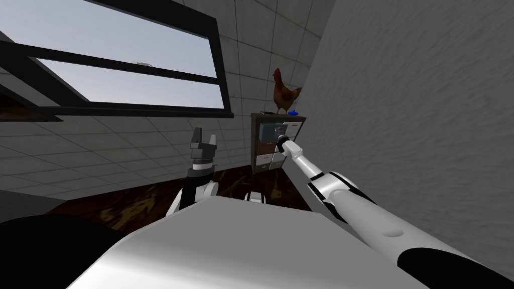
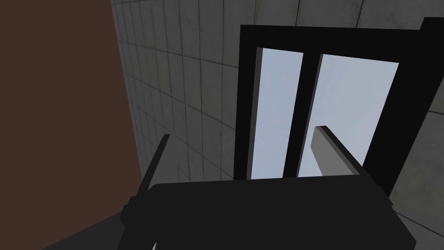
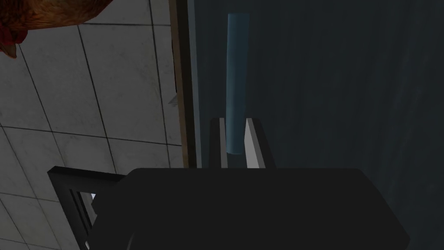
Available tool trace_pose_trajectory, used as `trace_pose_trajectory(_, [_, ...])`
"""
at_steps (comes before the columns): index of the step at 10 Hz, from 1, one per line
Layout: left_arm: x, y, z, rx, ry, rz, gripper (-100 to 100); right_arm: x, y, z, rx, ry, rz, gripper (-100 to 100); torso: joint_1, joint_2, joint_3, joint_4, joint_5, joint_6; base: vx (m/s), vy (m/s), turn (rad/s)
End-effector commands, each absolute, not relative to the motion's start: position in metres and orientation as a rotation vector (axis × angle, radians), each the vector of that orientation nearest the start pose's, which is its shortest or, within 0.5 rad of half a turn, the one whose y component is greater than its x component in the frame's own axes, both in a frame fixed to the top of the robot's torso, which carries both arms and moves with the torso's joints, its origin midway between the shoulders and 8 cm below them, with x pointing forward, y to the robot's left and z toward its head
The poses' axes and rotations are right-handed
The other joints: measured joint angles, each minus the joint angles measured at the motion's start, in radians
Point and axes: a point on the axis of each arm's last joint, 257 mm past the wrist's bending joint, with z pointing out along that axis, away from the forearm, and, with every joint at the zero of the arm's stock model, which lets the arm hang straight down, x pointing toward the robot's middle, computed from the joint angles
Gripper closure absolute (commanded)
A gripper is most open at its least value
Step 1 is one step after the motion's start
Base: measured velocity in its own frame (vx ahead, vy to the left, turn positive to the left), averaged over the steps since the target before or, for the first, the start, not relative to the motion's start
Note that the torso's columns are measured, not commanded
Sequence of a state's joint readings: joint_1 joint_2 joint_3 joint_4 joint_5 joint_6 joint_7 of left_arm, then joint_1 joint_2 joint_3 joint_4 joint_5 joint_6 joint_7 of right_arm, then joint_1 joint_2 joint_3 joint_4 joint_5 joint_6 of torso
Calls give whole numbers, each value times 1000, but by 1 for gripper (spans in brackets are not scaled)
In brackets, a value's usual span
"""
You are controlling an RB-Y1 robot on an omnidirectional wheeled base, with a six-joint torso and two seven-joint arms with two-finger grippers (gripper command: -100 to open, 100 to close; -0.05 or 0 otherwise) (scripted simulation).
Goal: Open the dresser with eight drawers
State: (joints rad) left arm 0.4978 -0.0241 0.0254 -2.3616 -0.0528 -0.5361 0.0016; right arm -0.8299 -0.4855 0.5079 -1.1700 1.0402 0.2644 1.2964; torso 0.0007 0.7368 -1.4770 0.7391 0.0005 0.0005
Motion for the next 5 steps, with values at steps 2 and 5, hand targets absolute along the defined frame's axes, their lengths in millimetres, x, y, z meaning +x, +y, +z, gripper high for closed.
trace_pose_trajectory(2, [319, 277, 67, -541, 540, -1269, 0, 710, -145, 11, -1117, 922, -1064, -100, -3, 4, 3, -1, -1, 0, -165, -38, -28])
trace_pose_trajectory(5, [319, 277, 67, -542, 540, -1269, 0, 722, -162, 32, -1120, 922, -1065, -100, 6, -6, -4, -2, 2, -2, -15, 83, 1])
